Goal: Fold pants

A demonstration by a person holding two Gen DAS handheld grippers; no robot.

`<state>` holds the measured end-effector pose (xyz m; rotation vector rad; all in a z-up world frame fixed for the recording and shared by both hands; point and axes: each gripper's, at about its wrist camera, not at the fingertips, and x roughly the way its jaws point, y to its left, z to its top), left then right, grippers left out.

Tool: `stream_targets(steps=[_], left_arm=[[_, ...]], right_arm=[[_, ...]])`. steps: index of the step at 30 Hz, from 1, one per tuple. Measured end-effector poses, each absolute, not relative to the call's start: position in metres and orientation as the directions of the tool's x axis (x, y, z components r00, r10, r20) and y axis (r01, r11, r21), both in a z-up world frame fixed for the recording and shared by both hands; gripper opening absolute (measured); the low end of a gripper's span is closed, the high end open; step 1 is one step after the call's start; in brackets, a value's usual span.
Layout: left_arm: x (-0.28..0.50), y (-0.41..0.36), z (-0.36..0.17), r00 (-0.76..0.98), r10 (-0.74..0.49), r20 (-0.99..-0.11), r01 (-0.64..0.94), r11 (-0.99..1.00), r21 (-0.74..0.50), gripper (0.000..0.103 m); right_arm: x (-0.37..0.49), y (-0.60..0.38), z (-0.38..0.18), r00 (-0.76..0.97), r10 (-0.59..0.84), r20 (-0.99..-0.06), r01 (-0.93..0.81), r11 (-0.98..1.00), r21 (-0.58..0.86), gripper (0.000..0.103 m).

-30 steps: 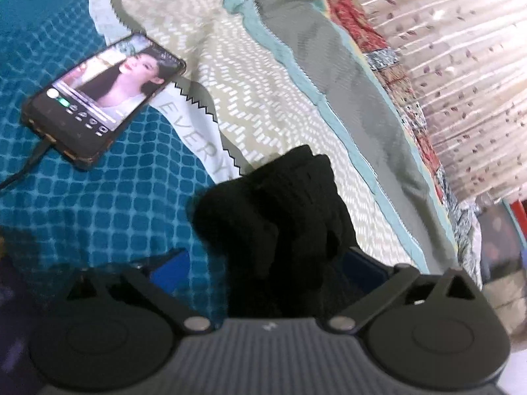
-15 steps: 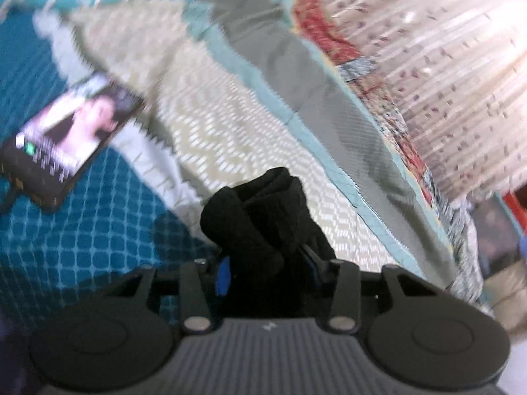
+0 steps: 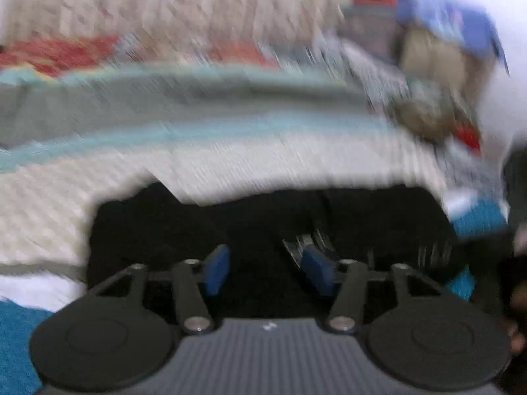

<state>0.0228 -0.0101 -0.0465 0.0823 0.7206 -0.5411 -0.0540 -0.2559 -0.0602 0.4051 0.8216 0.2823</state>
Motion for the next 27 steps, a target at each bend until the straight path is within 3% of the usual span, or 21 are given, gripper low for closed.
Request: stream_targets(steps=[2,5,7,10,12,16,20,22,23,26,27], left_arm=[[0.020,-0.021,-0.057,0.554,-0.435,-0.710,0.525,0.844,-0.107,0.061],[0.005,-0.001,-0.034,0.581,-0.503,-0.640,0.544,0.825,-0.154,0.064],[0.001,0.032,-0.012,0.624,-0.533,-0.571,0.499,0.834,-0.235,0.080],[-0.009,0.085,0.011,0.692,-0.534,-0.485,0.402,0.844,-0.355,0.082],[-0.012,0.121,0.018,0.742,-0.487,-0.460,0.302,0.856,-0.420,0.085],[-0.013,0.168,0.012,0.788,-0.376,-0.488,0.121,0.872,-0.475,0.086],[-0.012,0.188,-0.009,0.776,-0.345,-0.529,0.001,0.838,-0.545,0.086],[-0.008,0.191,-0.020,0.764,-0.340,-0.548,-0.043,0.821,-0.570,0.086],[-0.003,0.192,-0.024,0.754,-0.336,-0.565,-0.070,0.813,-0.577,0.086],[0.005,0.208,-0.026,0.759,-0.326,-0.563,-0.115,0.784,-0.609,0.086],[0.007,0.214,-0.027,0.762,-0.324,-0.560,-0.128,0.773,-0.621,0.086]], right_arm=[[-0.057,-0.260,-0.057,0.650,0.406,-0.642,-0.087,0.879,0.468,0.046],[-0.061,-0.265,-0.045,0.672,0.445,-0.592,-0.131,0.858,0.496,0.047],[-0.054,-0.264,-0.038,0.665,0.504,-0.552,-0.166,0.820,0.548,0.047],[-0.031,-0.252,-0.031,0.638,0.577,-0.510,-0.194,0.762,0.618,0.064],[-0.011,-0.240,-0.028,0.626,0.602,-0.496,-0.172,0.727,0.665,0.085],[0.037,-0.201,-0.036,0.511,0.700,-0.499,-0.160,0.648,0.745,0.089],[0.070,-0.162,-0.069,0.433,0.678,-0.594,-0.097,0.690,0.717,0.090],[0.078,-0.152,-0.089,0.377,0.704,-0.602,-0.002,0.651,0.759,0.066],[0.078,-0.148,-0.093,0.361,0.717,-0.596,0.051,0.623,0.780,0.037],[0.062,-0.147,-0.054,0.437,0.732,-0.522,-0.024,0.590,0.807,0.019],[0.051,-0.150,-0.034,0.472,0.725,-0.502,-0.065,0.596,0.800,0.018]])
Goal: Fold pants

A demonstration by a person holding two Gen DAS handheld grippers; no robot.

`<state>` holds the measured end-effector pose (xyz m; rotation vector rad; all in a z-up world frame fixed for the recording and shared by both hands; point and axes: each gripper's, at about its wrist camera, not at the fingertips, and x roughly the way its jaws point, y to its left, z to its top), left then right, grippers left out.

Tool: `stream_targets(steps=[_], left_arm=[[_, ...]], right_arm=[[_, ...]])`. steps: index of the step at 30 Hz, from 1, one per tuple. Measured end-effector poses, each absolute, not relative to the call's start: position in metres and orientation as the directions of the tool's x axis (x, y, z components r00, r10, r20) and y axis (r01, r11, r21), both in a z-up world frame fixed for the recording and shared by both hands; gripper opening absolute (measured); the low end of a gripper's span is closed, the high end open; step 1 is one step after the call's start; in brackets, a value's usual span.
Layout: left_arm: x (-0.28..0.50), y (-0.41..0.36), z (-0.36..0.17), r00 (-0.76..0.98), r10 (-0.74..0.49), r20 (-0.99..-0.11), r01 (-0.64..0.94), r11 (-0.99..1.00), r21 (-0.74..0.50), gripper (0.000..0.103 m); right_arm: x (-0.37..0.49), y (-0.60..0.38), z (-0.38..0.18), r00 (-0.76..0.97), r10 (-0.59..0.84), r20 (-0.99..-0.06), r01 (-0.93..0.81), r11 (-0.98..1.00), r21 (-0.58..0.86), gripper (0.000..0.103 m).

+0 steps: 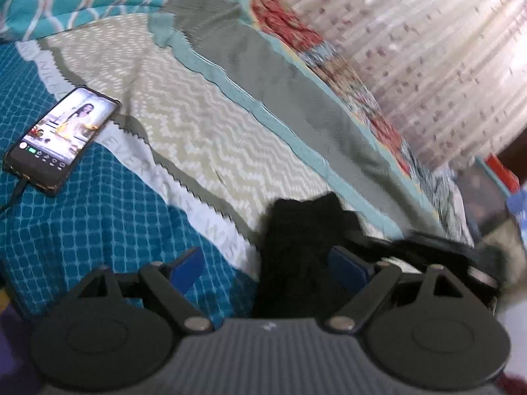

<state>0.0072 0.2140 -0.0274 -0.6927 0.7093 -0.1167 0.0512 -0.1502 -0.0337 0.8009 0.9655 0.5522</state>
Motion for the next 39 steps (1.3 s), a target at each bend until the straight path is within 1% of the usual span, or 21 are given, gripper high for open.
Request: stream_targets(steps=[3,5,7,9,10,12,13,15,18,22,24,26,27,28,30,31,34,36,37,38,39], left_arm=[[0.021,0.221,-0.024,0.757,-0.335,-0.562,-0.138,0.758,-0.638,0.086],[0.028,0.220,-0.019,0.764,-0.334,-0.553,-0.120,0.768,-0.629,0.086],[0.033,0.214,-0.014,0.766,-0.347,-0.541,-0.091,0.775,-0.626,0.088],[0.036,0.200,-0.016,0.751,-0.371,-0.546,-0.061,0.784,-0.618,0.090],[0.037,0.190,-0.019,0.734,-0.385,-0.559,-0.050,0.790,-0.610,0.090],[0.040,0.170,-0.028,0.695,-0.407,-0.592,-0.025,0.810,-0.586,0.090],[0.041,0.160,-0.032,0.678,-0.409,-0.610,-0.017,0.821,-0.570,0.090],[0.044,0.144,-0.036,0.650,-0.418,-0.634,-0.002,0.834,-0.552,0.090],[0.046,0.125,-0.029,0.651,-0.436,-0.622,0.055,0.844,-0.533,0.089],[0.053,0.094,-0.014,0.651,-0.475,-0.592,0.164,0.849,-0.502,0.086],[0.059,0.073,-0.010,0.642,-0.496,-0.585,0.224,0.850,-0.476,0.083],[0.065,0.053,-0.016,0.615,-0.509,-0.602,0.262,0.852,-0.453,0.078],[0.068,0.045,-0.022,0.599,-0.503,-0.624,0.260,0.858,-0.442,0.075],[0.071,0.038,-0.030,0.579,-0.489,-0.652,0.251,0.868,-0.429,0.074],[0.078,0.025,-0.056,0.516,-0.435,-0.738,0.231,0.900,-0.369,0.073],[0.079,0.021,-0.067,0.495,-0.407,-0.767,0.229,0.913,-0.336,0.074],[0.069,0.016,-0.060,0.521,-0.390,-0.759,0.268,0.919,-0.288,0.074],[0.070,0.020,-0.044,0.529,-0.422,-0.736,0.267,0.906,-0.327,0.074],[0.071,0.022,-0.034,0.552,-0.436,-0.711,0.267,0.900,-0.344,0.075],[0.073,0.023,-0.024,0.581,-0.440,-0.684,0.267,0.898,-0.350,0.076],[0.076,0.023,-0.016,0.605,-0.443,-0.662,0.269,0.896,-0.353,0.079]], right_arm=[[0.016,-0.170,0.009,0.582,0.640,-0.501,-0.194,0.708,0.679,0.018],[-0.009,-0.192,0.011,0.650,0.551,-0.523,-0.192,0.785,0.588,0.018],[-0.026,-0.213,-0.008,0.679,0.487,-0.549,-0.131,0.817,0.562,0.018],[-0.028,-0.226,-0.044,0.636,0.439,-0.634,-0.017,0.830,0.558,0.019],[-0.029,-0.230,-0.061,0.622,0.425,-0.657,0.024,0.829,0.559,0.022],[-0.037,-0.241,-0.078,0.641,0.446,-0.624,0.032,0.797,0.603,0.029],[-0.040,-0.244,-0.076,0.640,0.460,-0.615,0.024,0.788,0.615,0.031],[-0.043,-0.250,-0.062,0.649,0.467,-0.601,-0.001,0.790,0.613,0.038],[-0.057,-0.254,-0.034,0.756,0.377,-0.535,-0.035,0.840,0.542,0.042],[-0.061,-0.252,-0.018,0.788,0.416,-0.454,-0.138,0.838,0.529,0.041],[-0.050,-0.248,-0.021,0.767,0.457,-0.451,-0.173,0.824,0.540,0.034],[-0.030,-0.244,-0.034,0.722,0.513,-0.465,-0.176,0.785,0.594,0.025],[-0.018,-0.241,-0.043,0.700,0.527,-0.482,-0.162,0.775,0.611,0.024],[-0.014,-0.241,-0.052,0.685,0.514,-0.517,-0.131,0.784,0.606,0.024],[-0.003,-0.242,-0.078,0.620,0.469,-0.628,-0.050,0.823,0.565,0.019],[-0.003,-0.247,-0.087,0.615,0.476,-0.628,-0.030,0.810,0.585,0.019],[-0.014,-0.266,-0.079,0.626,0.505,-0.594,-0.027,0.775,0.631,0.019],[-0.031,-0.285,-0.066,0.673,0.514,-0.531,-0.053,0.750,0.659,0.022],[-0.039,-0.297,-0.060,0.710,0.496,-0.501,-0.053,0.746,0.664,0.026],[-0.051,-0.312,-0.054,0.750,0.454,-0.480,-0.039,0.756,0.654,0.038],[-0.064,-0.327,-0.049,0.791,0.400,-0.463,-0.018,0.771,0.636,0.046]])
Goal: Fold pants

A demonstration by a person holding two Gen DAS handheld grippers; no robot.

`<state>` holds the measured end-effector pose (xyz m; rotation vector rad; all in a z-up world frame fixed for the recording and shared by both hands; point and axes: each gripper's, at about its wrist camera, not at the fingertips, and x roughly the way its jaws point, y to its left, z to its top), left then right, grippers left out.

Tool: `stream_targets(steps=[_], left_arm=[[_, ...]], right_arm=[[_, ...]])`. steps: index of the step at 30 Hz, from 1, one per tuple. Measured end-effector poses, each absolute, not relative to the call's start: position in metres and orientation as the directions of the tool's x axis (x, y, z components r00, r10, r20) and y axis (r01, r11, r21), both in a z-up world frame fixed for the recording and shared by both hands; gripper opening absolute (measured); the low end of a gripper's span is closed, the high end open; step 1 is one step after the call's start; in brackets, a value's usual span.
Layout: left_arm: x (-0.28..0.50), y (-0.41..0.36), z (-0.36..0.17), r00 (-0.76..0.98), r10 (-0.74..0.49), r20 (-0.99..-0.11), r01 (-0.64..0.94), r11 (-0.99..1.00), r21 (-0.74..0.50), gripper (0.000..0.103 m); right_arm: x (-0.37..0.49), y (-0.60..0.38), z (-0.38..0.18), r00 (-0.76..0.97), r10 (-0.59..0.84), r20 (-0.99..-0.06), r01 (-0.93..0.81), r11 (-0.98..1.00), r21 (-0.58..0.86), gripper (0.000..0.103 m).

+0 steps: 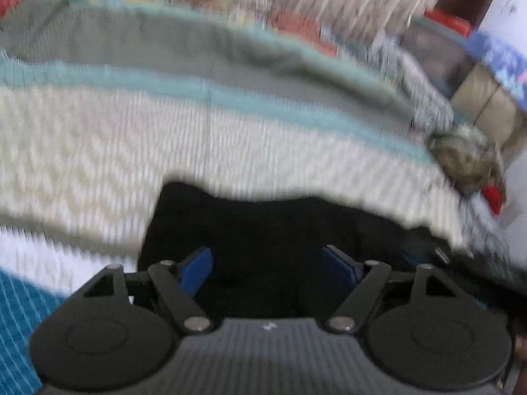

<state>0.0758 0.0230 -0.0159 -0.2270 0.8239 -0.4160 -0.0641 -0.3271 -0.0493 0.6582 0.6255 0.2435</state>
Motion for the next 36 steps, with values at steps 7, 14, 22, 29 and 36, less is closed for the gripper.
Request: stream_targets(steps=[7,14,22,29,36], left_arm=[[0.128,-0.009,-0.017,0.597,-0.453,-0.662,0.263,0.890,-0.372,0.075],[0.139,-0.059,-0.078,0.528,-0.356,-0.771,0.289,0.929,-0.232,0.086],[0.138,-0.054,-0.018,0.512,-0.405,-0.758,0.233,0.914,-0.331,0.092],[0.116,-0.127,0.045,0.414,-0.571,-0.709,0.482,0.798,-0.361,0.102],[0.111,-0.194,0.023,0.287,-0.485,-0.826,0.585,0.772,-0.250,0.040]], right_arm=[[-0.130,-0.415,-0.062,0.887,0.122,-0.446,0.188,0.786,0.589,0.052],[-0.128,-0.441,-0.110,0.852,0.216,-0.476,0.269,0.601,0.753,0.055],[-0.122,-0.403,-0.078,0.834,0.274,-0.479,0.166,0.702,0.692,0.015],[-0.112,-0.339,-0.030,0.856,0.239,-0.458,-0.014,0.897,0.442,0.015],[-0.113,-0.297,-0.018,0.851,0.279,-0.444,-0.178,0.950,0.257,0.015]])
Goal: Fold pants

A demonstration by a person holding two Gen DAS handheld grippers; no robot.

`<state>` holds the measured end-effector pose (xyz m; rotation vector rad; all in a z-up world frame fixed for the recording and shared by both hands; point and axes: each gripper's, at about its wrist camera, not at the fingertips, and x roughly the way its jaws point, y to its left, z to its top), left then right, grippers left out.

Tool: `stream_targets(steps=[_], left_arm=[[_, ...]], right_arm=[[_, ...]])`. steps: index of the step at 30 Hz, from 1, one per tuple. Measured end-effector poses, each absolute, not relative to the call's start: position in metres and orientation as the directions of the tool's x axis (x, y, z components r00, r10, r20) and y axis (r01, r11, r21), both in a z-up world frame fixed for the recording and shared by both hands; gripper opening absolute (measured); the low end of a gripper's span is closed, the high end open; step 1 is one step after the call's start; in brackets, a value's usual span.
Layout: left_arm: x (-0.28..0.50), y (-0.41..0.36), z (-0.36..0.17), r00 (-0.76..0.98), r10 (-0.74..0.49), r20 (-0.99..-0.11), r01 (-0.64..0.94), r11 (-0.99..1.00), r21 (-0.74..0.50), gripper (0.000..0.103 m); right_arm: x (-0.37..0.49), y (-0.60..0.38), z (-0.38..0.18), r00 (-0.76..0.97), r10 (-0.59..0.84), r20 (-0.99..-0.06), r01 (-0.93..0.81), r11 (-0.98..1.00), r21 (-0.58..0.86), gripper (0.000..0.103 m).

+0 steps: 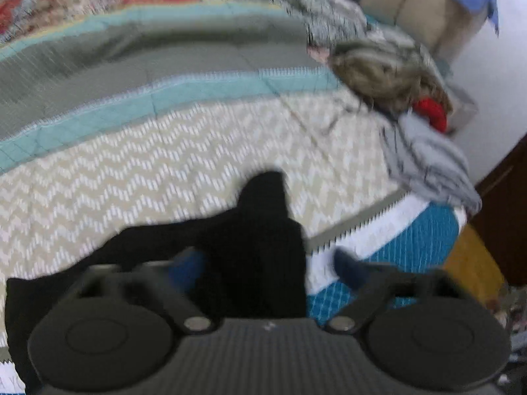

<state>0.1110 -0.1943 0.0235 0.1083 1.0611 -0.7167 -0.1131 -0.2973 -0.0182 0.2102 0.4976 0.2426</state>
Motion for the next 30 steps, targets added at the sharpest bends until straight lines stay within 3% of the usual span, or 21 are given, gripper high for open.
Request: stream_targets(steps=[1,4,5,6,7,9,10,11,12,18,24,26,28,29,30], left_arm=[[0.113,-0.195,0.020,0.271,-0.474,-0.838,0.578,0.776,-0.252,0.019],[0.118,-0.168,0.023,0.294,-0.510,-0.808,0.538,0.787,-0.302,0.018],[0.123,-0.158,0.024,0.296,-0.520,-0.801,0.518,0.792,-0.323,0.018],[0.128,-0.146,0.026,0.297,-0.533,-0.792,0.495,0.795,-0.349,0.018],[0.131,-0.137,0.028,0.296,-0.545,-0.784,0.478,0.795,-0.373,0.018],[0.137,-0.118,0.033,0.291,-0.568,-0.770,0.454,0.791,-0.411,0.018],[0.138,-0.109,0.035,0.292,-0.572,-0.766,0.447,0.790,-0.420,0.018],[0.139,-0.101,0.037,0.296,-0.574,-0.764,0.440,0.792,-0.424,0.018],[0.141,-0.095,0.038,0.298,-0.576,-0.761,0.432,0.792,-0.431,0.018],[0.147,-0.031,0.051,0.364,-0.609,-0.705,0.366,0.790,-0.493,0.019],[0.148,0.036,0.030,0.418,-0.549,-0.723,0.261,0.835,-0.484,0.020],[0.149,0.054,0.011,0.428,-0.517,-0.742,0.212,0.855,-0.473,0.026],[0.151,0.062,-0.017,0.426,-0.457,-0.781,0.167,0.888,-0.428,0.048],[0.152,0.063,-0.032,0.406,-0.418,-0.813,0.140,0.907,-0.396,0.052],[0.152,0.063,-0.046,0.385,-0.386,-0.838,0.120,0.921,-0.370,0.056]], right_arm=[[-0.113,-0.293,-0.017,0.855,0.273,-0.440,-0.186,0.955,0.233,0.015],[-0.118,-0.295,-0.019,0.857,0.290,-0.425,-0.201,0.949,0.241,0.025],[-0.120,-0.300,-0.021,0.856,0.313,-0.412,-0.212,0.939,0.272,0.045],[-0.121,-0.303,-0.023,0.853,0.324,-0.409,-0.216,0.933,0.288,0.075],[-0.124,-0.303,-0.025,0.856,0.325,-0.401,-0.218,0.932,0.289,0.082],[-0.125,-0.302,-0.032,0.848,0.334,-0.411,-0.234,0.932,0.276,0.074],[-0.123,-0.298,-0.032,0.833,0.352,-0.427,-0.247,0.927,0.282,0.064],[-0.119,-0.295,-0.031,0.817,0.374,-0.440,-0.264,0.920,0.291,0.034],[-0.116,-0.292,-0.027,0.806,0.387,-0.447,-0.274,0.915,0.298,0.023],[-0.109,-0.261,0.008,0.778,0.501,-0.380,-0.415,0.863,0.288,0.022],[-0.092,-0.197,0.009,0.664,0.600,-0.446,-0.564,0.794,0.228,0.022],[-0.085,-0.180,-0.001,0.624,0.616,-0.481,-0.591,0.775,0.224,0.023],[-0.071,-0.166,-0.021,0.563,0.624,-0.542,-0.604,0.758,0.246,0.033],[-0.063,-0.157,-0.036,0.516,0.615,-0.597,-0.607,0.754,0.252,0.049],[-0.059,-0.152,-0.046,0.487,0.605,-0.630,-0.605,0.754,0.256,0.055]])
